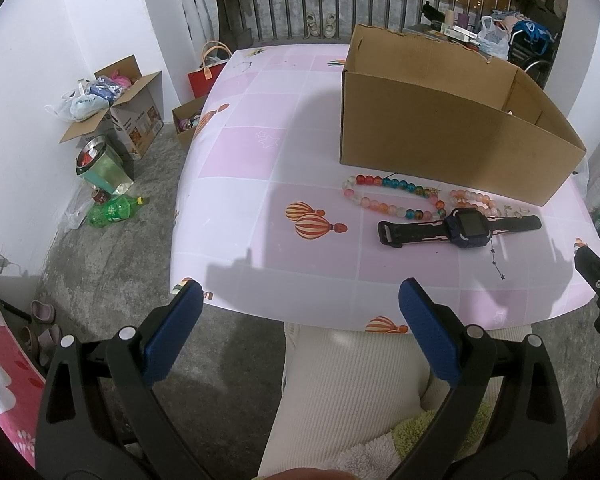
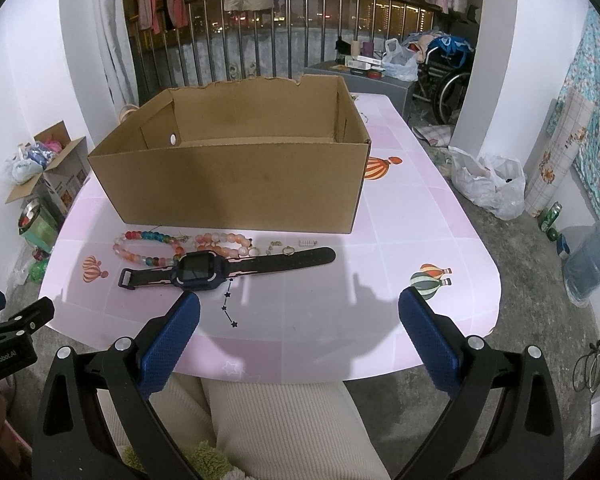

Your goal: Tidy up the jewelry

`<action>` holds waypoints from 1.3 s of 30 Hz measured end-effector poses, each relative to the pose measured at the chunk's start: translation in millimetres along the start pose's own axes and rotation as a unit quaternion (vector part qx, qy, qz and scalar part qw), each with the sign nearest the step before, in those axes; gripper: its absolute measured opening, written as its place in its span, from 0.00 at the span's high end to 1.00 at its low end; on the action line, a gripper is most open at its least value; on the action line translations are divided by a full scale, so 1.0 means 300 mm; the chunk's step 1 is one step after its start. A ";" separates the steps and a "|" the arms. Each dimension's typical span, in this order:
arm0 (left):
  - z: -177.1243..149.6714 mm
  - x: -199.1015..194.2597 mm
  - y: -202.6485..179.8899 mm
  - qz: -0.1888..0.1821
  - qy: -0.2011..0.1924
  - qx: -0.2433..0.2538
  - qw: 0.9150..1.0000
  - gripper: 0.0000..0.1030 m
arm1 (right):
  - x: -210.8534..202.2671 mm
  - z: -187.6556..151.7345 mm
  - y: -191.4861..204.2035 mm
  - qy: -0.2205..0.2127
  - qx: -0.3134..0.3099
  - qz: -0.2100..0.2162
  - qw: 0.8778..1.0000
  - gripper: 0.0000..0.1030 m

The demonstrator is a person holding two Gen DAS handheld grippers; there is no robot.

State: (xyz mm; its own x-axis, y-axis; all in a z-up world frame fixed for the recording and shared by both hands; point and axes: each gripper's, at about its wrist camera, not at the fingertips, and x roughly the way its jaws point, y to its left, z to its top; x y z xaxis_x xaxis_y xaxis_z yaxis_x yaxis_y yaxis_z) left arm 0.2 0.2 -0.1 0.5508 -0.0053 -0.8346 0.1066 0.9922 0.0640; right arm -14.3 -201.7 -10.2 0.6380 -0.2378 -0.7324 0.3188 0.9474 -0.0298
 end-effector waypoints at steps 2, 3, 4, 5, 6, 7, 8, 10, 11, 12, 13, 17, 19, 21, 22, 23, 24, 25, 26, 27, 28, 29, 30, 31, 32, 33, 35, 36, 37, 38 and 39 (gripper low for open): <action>0.000 0.000 0.000 0.000 0.000 0.000 1.000 0.08 | 0.000 0.000 0.000 0.001 0.000 0.000 1.000 0.06; 0.000 0.000 0.000 0.000 0.000 0.000 1.000 0.08 | 0.000 0.001 -0.001 0.000 0.001 0.000 1.000 0.06; 0.000 0.000 0.000 0.000 0.000 0.000 1.000 0.08 | 0.000 -0.001 0.000 0.000 0.000 0.000 1.000 0.06; 0.000 0.000 0.000 0.000 0.000 0.000 1.000 0.08 | 0.000 -0.001 0.000 0.000 0.000 0.000 1.000 0.06; 0.000 0.000 0.000 0.000 0.000 0.000 1.000 0.08 | 0.000 0.000 -0.001 0.001 0.000 0.000 1.000 0.06; 0.000 0.000 0.000 0.000 0.000 0.000 1.000 0.08 | 0.000 -0.001 -0.001 0.000 0.001 0.000 1.000 0.06; 0.000 0.000 0.000 0.000 0.000 0.000 1.000 0.08 | 0.000 0.002 0.000 0.000 0.001 0.000 1.000 0.06; 0.000 0.000 0.000 0.000 0.000 0.000 1.000 0.08 | 0.001 -0.002 -0.001 0.000 0.000 0.000 1.000 0.06; 0.000 0.000 0.000 0.000 0.000 0.000 1.000 0.08 | 0.000 0.001 -0.001 0.000 0.000 0.000 1.000 0.06; 0.000 0.000 0.000 0.000 0.000 0.000 1.000 0.08 | 0.000 -0.001 -0.001 0.000 0.000 0.000 1.000 0.06; 0.000 0.000 0.000 0.000 0.000 0.000 1.000 0.08 | 0.001 -0.002 -0.001 0.000 0.000 0.000 1.000 0.06; 0.000 0.000 0.000 0.000 0.000 0.000 1.000 0.08 | 0.001 0.000 -0.001 0.000 0.001 0.000 1.000 0.06; 0.000 0.000 0.000 0.000 0.000 0.000 1.000 0.08 | 0.002 -0.003 -0.001 0.000 0.000 0.000 1.000 0.06; 0.000 0.000 0.000 0.000 -0.001 0.000 1.000 0.08 | -0.003 0.001 -0.002 0.000 0.001 0.000 1.000 0.06; 0.000 0.000 0.000 0.000 -0.001 0.000 1.000 0.08 | -0.003 0.002 -0.002 0.000 0.001 0.000 1.000 0.06; 0.000 0.000 0.000 0.000 -0.001 0.000 1.000 0.08 | -0.003 -0.001 -0.002 0.000 0.001 0.000 1.000 0.06; 0.000 0.000 0.000 0.000 -0.001 0.000 1.000 0.08 | -0.003 0.000 -0.002 -0.001 0.001 0.000 1.000 0.06; 0.000 0.000 0.000 0.000 -0.001 0.000 1.000 0.08 | -0.003 -0.001 -0.002 -0.001 0.001 -0.001 1.000 0.06; 0.000 0.000 0.000 0.000 0.000 0.000 1.000 0.08 | -0.004 0.002 -0.002 -0.001 0.001 -0.001 1.000 0.06; 0.000 0.000 0.000 0.000 0.000 0.000 1.000 0.08 | -0.004 0.003 -0.001 -0.001 0.001 -0.001 1.000 0.06; 0.000 -0.001 0.000 0.001 -0.001 0.000 1.000 0.08 | -0.004 0.004 -0.001 -0.001 0.001 -0.001 1.000 0.06; 0.000 0.000 0.000 0.000 -0.001 -0.001 1.000 0.08 | -0.003 0.003 -0.001 -0.001 0.000 -0.001 1.000 0.06; 0.000 0.000 0.000 0.001 -0.001 -0.001 1.000 0.08 | -0.004 0.007 -0.001 0.000 0.001 -0.001 1.000 0.06; 0.000 0.001 0.000 0.001 -0.001 -0.001 1.000 0.08 | -0.004 0.003 -0.002 -0.001 0.001 -0.001 1.000 0.06; 0.000 0.001 0.000 0.001 -0.001 -0.001 1.000 0.08 | -0.005 0.007 -0.001 -0.001 0.001 -0.001 1.000 0.06; 0.000 0.001 0.000 0.001 -0.001 -0.001 1.000 0.08 | -0.007 0.008 -0.003 -0.001 0.001 -0.001 1.000 0.06; 0.000 0.002 0.000 0.001 -0.001 0.000 1.000 0.08 | -0.006 0.010 -0.003 -0.001 0.002 -0.002 1.000 0.06; 0.001 0.002 0.000 0.001 -0.001 0.000 1.000 0.08 | -0.018 0.012 -0.011 -0.001 0.002 -0.002 1.000 0.06; 0.001 0.002 0.000 0.002 -0.002 0.000 1.000 0.08 | -0.019 0.015 -0.013 -0.001 0.003 -0.003 1.000 0.06; 0.001 0.003 0.000 0.002 -0.002 0.000 1.000 0.08 | -0.019 0.011 -0.015 -0.001 0.003 -0.003 1.000 0.06; 0.002 0.003 0.001 0.001 -0.003 0.001 1.000 0.08 | -0.015 0.012 -0.016 0.000 0.004 -0.004 1.000 0.06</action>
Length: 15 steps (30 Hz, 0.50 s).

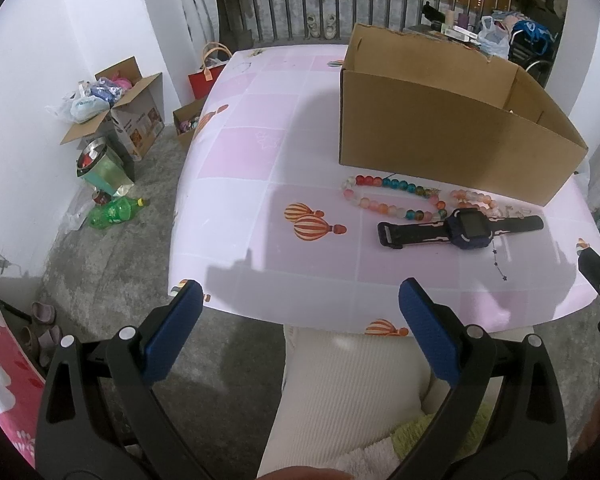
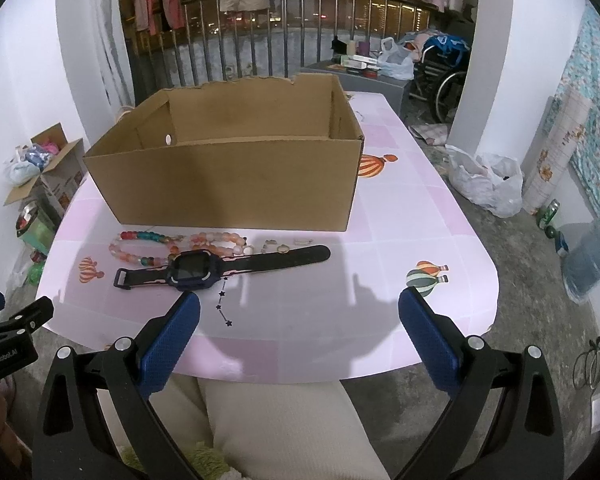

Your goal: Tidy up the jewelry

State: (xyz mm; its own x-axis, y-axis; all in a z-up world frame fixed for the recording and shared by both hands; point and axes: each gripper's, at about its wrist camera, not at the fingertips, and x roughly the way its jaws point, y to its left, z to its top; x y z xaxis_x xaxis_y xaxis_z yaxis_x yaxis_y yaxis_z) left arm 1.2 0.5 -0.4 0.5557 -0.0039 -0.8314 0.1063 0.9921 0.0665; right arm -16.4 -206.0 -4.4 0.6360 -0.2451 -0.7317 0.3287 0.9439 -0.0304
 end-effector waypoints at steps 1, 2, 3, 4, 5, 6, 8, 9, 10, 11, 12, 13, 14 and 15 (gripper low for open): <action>0.000 0.005 0.002 -0.001 -0.001 0.000 1.000 0.08 | 0.008 -0.007 -0.001 0.000 0.001 -0.001 1.000 0.06; 0.001 0.006 0.003 -0.002 -0.001 0.000 1.000 0.08 | 0.011 -0.010 -0.002 0.001 0.001 -0.001 1.000 0.06; 0.003 0.012 0.004 -0.003 -0.001 -0.001 1.000 0.08 | 0.015 -0.014 0.000 0.002 0.000 -0.003 1.000 0.06; 0.006 0.021 0.006 -0.004 0.001 -0.001 1.000 0.08 | 0.020 -0.015 -0.001 0.002 -0.001 -0.005 1.000 0.06; 0.002 0.032 0.008 -0.004 0.004 -0.001 1.000 0.08 | 0.030 -0.019 -0.001 0.003 -0.003 -0.006 1.000 0.06; 0.003 0.043 0.006 -0.005 0.007 0.000 1.000 0.08 | 0.037 -0.022 -0.003 0.004 -0.004 -0.009 1.000 0.06; 0.002 0.061 -0.003 -0.009 0.013 -0.001 1.000 0.08 | 0.055 -0.026 -0.008 0.007 -0.005 -0.012 1.000 0.06; 0.004 0.070 -0.004 -0.010 0.015 -0.001 1.000 0.08 | 0.067 -0.026 -0.013 0.009 -0.005 -0.014 1.000 0.06; 0.005 0.077 -0.006 -0.011 0.016 -0.002 1.000 0.08 | 0.076 -0.026 -0.017 0.010 -0.006 -0.015 1.000 0.06; 0.008 0.087 -0.008 -0.015 0.015 -0.002 1.000 0.08 | 0.087 -0.024 -0.020 0.011 -0.006 -0.016 1.000 0.06; 0.011 0.097 -0.012 -0.018 0.015 -0.001 1.000 0.08 | 0.099 -0.022 -0.025 0.010 -0.005 -0.018 1.000 0.06; 0.019 0.114 -0.018 -0.020 0.014 0.003 1.000 0.08 | 0.111 -0.019 -0.031 0.009 -0.004 -0.019 1.000 0.06; 0.021 0.128 -0.023 -0.026 0.012 0.005 1.000 0.08 | 0.125 -0.015 -0.037 0.006 -0.004 -0.019 1.000 0.06; 0.025 0.135 -0.028 -0.036 0.010 0.010 0.999 0.08 | 0.135 -0.014 -0.040 0.004 -0.004 -0.019 1.000 0.06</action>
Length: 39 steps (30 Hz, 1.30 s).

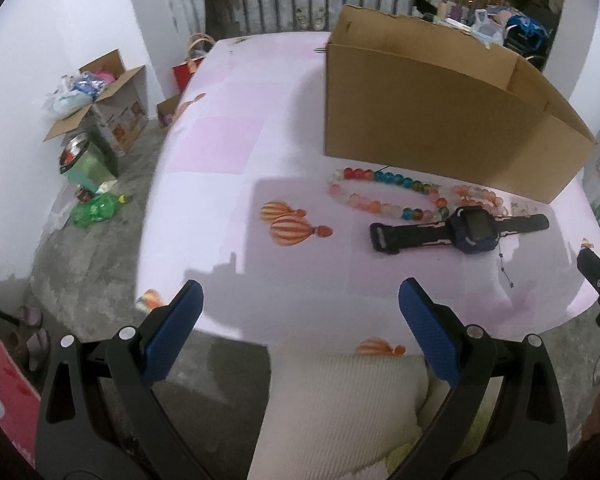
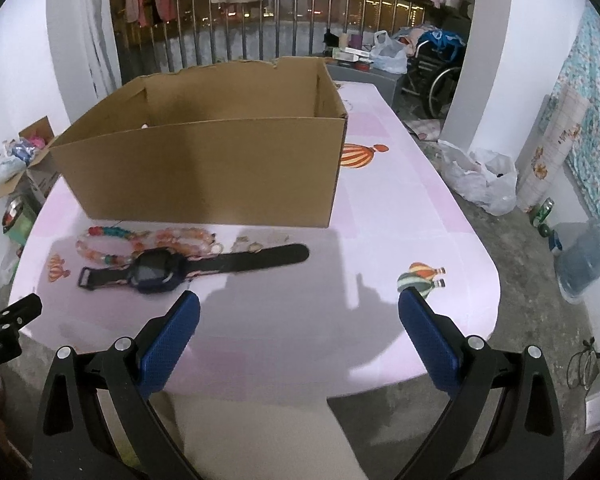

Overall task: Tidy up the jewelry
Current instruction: 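Lower the left gripper onto the black smartwatch strap and close it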

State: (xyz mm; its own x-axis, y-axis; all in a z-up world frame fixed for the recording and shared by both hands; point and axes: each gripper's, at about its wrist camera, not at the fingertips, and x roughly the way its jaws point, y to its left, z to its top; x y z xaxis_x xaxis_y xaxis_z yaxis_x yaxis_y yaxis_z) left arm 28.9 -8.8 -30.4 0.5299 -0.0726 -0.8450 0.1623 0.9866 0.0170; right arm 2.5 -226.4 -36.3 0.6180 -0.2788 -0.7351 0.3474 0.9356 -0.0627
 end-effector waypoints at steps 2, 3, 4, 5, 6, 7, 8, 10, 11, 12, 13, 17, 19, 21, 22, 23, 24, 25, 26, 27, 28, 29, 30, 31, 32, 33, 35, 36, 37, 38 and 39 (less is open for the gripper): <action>0.007 0.026 -0.013 -0.032 -0.005 0.016 0.999 0.08 | 0.022 0.006 -0.006 -0.009 -0.005 0.003 1.000 0.06; 0.008 0.031 -0.018 -0.038 -0.008 0.019 0.999 0.08 | 0.032 0.004 -0.007 -0.014 -0.011 0.002 1.000 0.06; 0.009 0.036 -0.023 -0.046 -0.016 0.022 0.999 0.08 | 0.037 0.002 -0.006 -0.016 -0.016 0.003 1.000 0.06; 0.007 0.038 -0.024 -0.062 -0.028 0.021 0.997 0.08 | 0.052 0.001 -0.006 -0.020 -0.027 0.018 0.999 0.06; 0.007 0.044 -0.024 -0.079 -0.034 0.017 0.996 0.08 | 0.057 0.003 -0.008 -0.021 -0.029 0.023 0.999 0.06; 0.010 0.056 -0.025 -0.094 -0.031 0.011 0.995 0.08 | 0.068 0.004 -0.010 -0.021 -0.030 0.025 0.999 0.06; 0.011 0.066 -0.025 -0.102 -0.026 0.007 0.994 0.08 | 0.082 0.006 -0.011 -0.020 -0.031 0.028 0.999 0.06; 0.021 0.106 -0.029 -0.108 -0.004 -0.004 0.994 0.08 | 0.099 0.012 -0.015 -0.014 -0.033 0.039 0.999 0.06; 0.020 0.116 -0.029 -0.109 0.001 -0.006 0.994 0.08 | 0.109 0.018 -0.017 -0.010 -0.032 0.044 0.998 0.06; 0.024 0.133 -0.029 -0.116 0.008 -0.009 0.993 0.08 | 0.122 0.023 -0.019 -0.007 -0.029 0.054 0.998 0.06; 0.026 0.140 -0.026 -0.123 0.007 -0.014 0.992 0.08 | 0.132 0.028 -0.022 -0.004 -0.027 0.062 0.998 0.09; 0.033 0.148 -0.021 -0.152 -0.015 -0.026 0.988 0.08 | 0.175 0.047 -0.046 0.014 -0.020 0.087 0.996 0.24; 0.041 0.154 -0.022 -0.159 -0.016 -0.026 0.987 0.10 | 0.197 0.052 -0.066 0.027 -0.010 0.104 0.994 0.32; 0.047 0.162 -0.032 -0.164 -0.016 -0.018 0.986 0.28 | 0.216 0.055 -0.077 0.035 -0.003 0.112 0.993 0.38; 0.050 0.169 -0.032 -0.165 -0.011 -0.014 0.986 0.36 | 0.223 0.057 -0.080 0.039 -0.002 0.115 0.993 0.41; 0.049 0.184 -0.039 -0.168 -0.001 -0.010 0.986 0.38 | 0.231 0.057 -0.085 0.043 0.000 0.118 0.992 0.42; 0.051 0.196 -0.042 -0.170 0.005 -0.010 0.985 0.43 | 0.235 0.058 -0.089 0.045 0.001 0.119 0.992 0.45; 0.051 0.202 -0.042 -0.167 0.004 -0.010 0.986 0.47 | 0.241 0.057 -0.092 0.048 0.002 0.121 0.992 0.48; 0.056 0.204 -0.047 -0.165 0.002 -0.007 0.986 0.47 | 0.248 0.058 -0.094 0.050 0.002 0.121 0.991 0.49; 0.064 0.208 -0.049 -0.163 0.002 -0.004 0.987 0.48 | 0.249 0.059 -0.094 0.051 0.003 0.122 0.991 0.50; 0.069 0.212 -0.054 -0.160 0.004 -0.001 0.987 0.51 | 0.254 0.058 -0.096 0.052 0.004 0.123 0.991 0.52; 0.072 0.216 -0.047 -0.159 0.006 -0.001 0.987 0.53 | 0.257 0.061 -0.097 0.053 0.005 0.125 0.991 0.53; 0.076 0.221 -0.045 -0.156 0.008 0.000 0.988 0.58 | 0.264 0.062 -0.098 0.053 0.005 0.125 0.991 0.54; 0.078 0.221 -0.045 -0.154 0.008 0.000 0.988 0.66 | 0.271 0.068 -0.101 0.053 0.004 0.128 0.990 0.54; 0.080 0.224 -0.047 -0.150 0.009 0.002 0.989 0.69 | 0.275 0.073 -0.101 0.053 0.004 0.130 0.990 0.54; 0.079 0.224 -0.046 -0.148 0.008 0.003 0.989 0.72 | 0.281 0.075 -0.100 0.051 0.002 0.133 0.990 0.54; 0.078 0.226 -0.049 -0.144 0.007 0.008 0.990 0.76 | 0.282 0.076 -0.093 0.051 0.003 0.140 0.989 0.54; 0.077 0.226 -0.054 -0.143 0.007 0.011 0.990 0.80 | 0.287 0.077 -0.094 0.049 0.002 0.141 0.989 0.54; 0.071 0.224 -0.052 -0.142 0.007 0.012 0.990 0.81 | 0.289 0.078 -0.089 0.048 -0.003 0.144 0.988 0.54; 0.071 0.223 -0.056 -0.139 0.005 0.016 0.990 0.81 | 0.289 0.079 -0.087 0.049 -0.006 0.148 0.988 0.54; 0.066 0.222 -0.055 -0.139 0.005 0.016 0.990 0.81 | 0.288 0.078 -0.085 0.052 -0.007 0.157 0.986 0.54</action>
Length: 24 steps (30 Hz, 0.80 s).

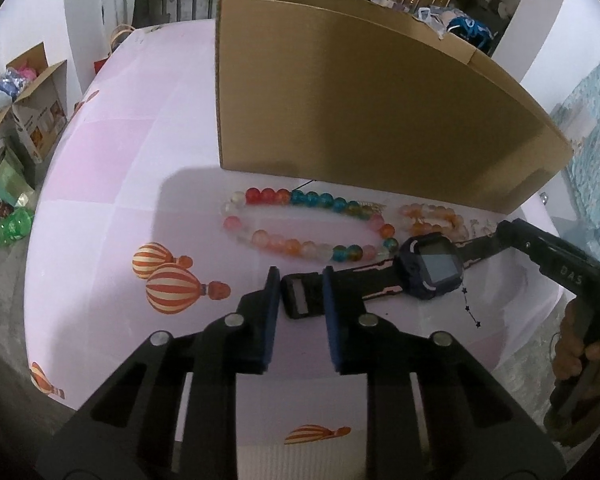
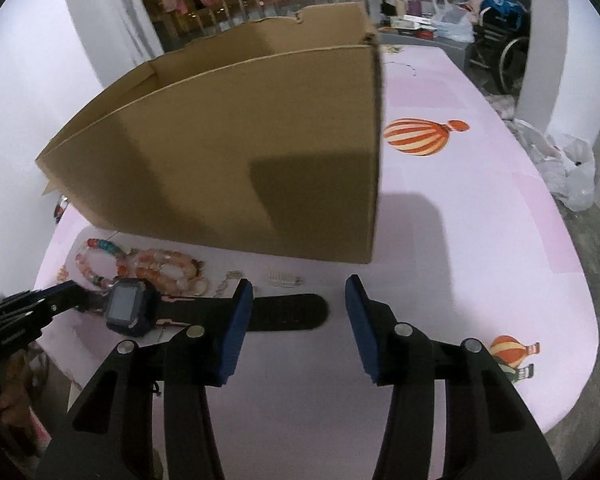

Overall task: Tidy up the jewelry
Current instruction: 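Lower the left gripper onto the black smartwatch strap and close it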

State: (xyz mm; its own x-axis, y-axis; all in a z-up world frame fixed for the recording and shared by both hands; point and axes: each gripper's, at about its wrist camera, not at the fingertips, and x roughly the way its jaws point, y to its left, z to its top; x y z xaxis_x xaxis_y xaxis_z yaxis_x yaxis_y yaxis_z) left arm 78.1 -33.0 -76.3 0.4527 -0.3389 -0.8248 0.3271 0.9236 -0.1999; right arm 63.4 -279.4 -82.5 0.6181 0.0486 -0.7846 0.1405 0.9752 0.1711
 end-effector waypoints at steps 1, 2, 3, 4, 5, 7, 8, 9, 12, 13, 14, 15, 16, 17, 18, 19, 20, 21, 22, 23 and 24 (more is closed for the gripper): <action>0.001 -0.001 0.002 -0.002 0.001 -0.001 1.000 0.81 | -0.001 -0.003 0.004 0.004 0.001 0.013 1.000 0.54; -0.002 -0.005 0.008 -0.003 0.001 -0.003 1.000 0.81 | -0.002 -0.005 0.008 0.007 -0.001 0.015 1.000 0.54; -0.003 -0.005 0.009 -0.005 0.002 -0.005 1.000 0.81 | -0.003 -0.006 0.010 0.009 -0.002 0.017 1.000 0.54; 0.002 -0.004 0.012 -0.006 0.002 -0.007 1.000 0.81 | -0.005 -0.007 0.007 0.011 0.000 0.021 1.000 0.54; 0.001 -0.005 0.014 -0.006 0.002 -0.007 1.000 0.81 | -0.008 -0.009 -0.002 0.014 0.010 0.031 0.999 0.54; 0.003 -0.004 0.012 -0.006 0.002 -0.007 1.000 0.81 | -0.013 -0.010 -0.021 0.019 0.030 0.048 0.998 0.53; 0.003 -0.005 0.013 -0.006 0.002 -0.008 1.000 0.81 | -0.015 -0.010 -0.026 0.021 0.035 0.053 0.998 0.53; 0.005 -0.004 0.015 -0.006 0.002 -0.008 1.000 0.81 | -0.019 -0.012 -0.032 0.024 0.044 0.062 0.997 0.52; 0.008 -0.005 0.019 -0.006 0.002 -0.010 1.000 0.81 | -0.026 -0.027 -0.049 0.028 0.070 0.083 0.994 0.51; 0.008 -0.005 0.018 -0.006 0.001 -0.010 1.000 0.81 | -0.026 -0.032 -0.056 0.029 0.079 0.092 0.992 0.47; 0.008 -0.004 0.017 -0.006 0.001 -0.010 1.000 0.81 | -0.026 -0.036 -0.062 0.030 0.092 0.107 0.990 0.46; 0.008 -0.003 0.016 -0.005 0.001 -0.009 1.000 0.81 | -0.024 -0.036 -0.052 0.031 0.098 0.115 0.988 0.44; 0.008 -0.003 0.016 -0.005 0.001 -0.009 1.000 0.81 | -0.022 -0.034 -0.048 0.033 0.102 0.121 0.987 0.43; 0.008 -0.003 0.016 -0.005 0.001 -0.009 1.000 0.81 | -0.018 -0.038 -0.040 0.034 0.104 0.126 0.986 0.43; 0.008 -0.003 0.016 -0.006 0.001 -0.009 1.000 0.81 | -0.016 -0.038 -0.030 0.035 0.104 0.131 0.985 0.42; 0.008 -0.003 0.017 -0.006 0.001 -0.009 1.000 0.81 | -0.015 -0.040 -0.022 0.035 0.104 0.131 0.985 0.42; 0.008 -0.003 0.015 -0.006 0.001 -0.010 1.000 0.81 | -0.013 -0.042 -0.015 0.033 0.103 0.130 0.986 0.42; 0.008 -0.003 0.015 -0.005 0.001 -0.010 1.000 0.81 | -0.013 -0.041 -0.011 0.033 0.103 0.130 0.986 0.42; 0.008 -0.003 0.015 -0.006 0.001 -0.010 1.000 0.81 | -0.013 -0.041 -0.009 0.031 0.106 0.131 0.985 0.42; 0.008 -0.003 0.015 -0.006 0.001 -0.010 1.000 0.81 | -0.013 -0.037 -0.010 0.031 0.109 0.132 0.985 0.42; 0.008 -0.003 0.015 -0.006 0.001 -0.010 1.000 0.81 | -0.009 -0.035 -0.012 0.031 0.114 0.134 0.984 0.43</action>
State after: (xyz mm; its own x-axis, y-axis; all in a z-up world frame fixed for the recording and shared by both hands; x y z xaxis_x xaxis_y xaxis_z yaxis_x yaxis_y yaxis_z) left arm 81.3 -29.1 -75.2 0.4478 -0.3494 -0.8230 0.3165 0.9228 -0.2196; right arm 53.2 -280.9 -87.1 0.6088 0.3170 -0.7272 0.1543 0.8519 0.5004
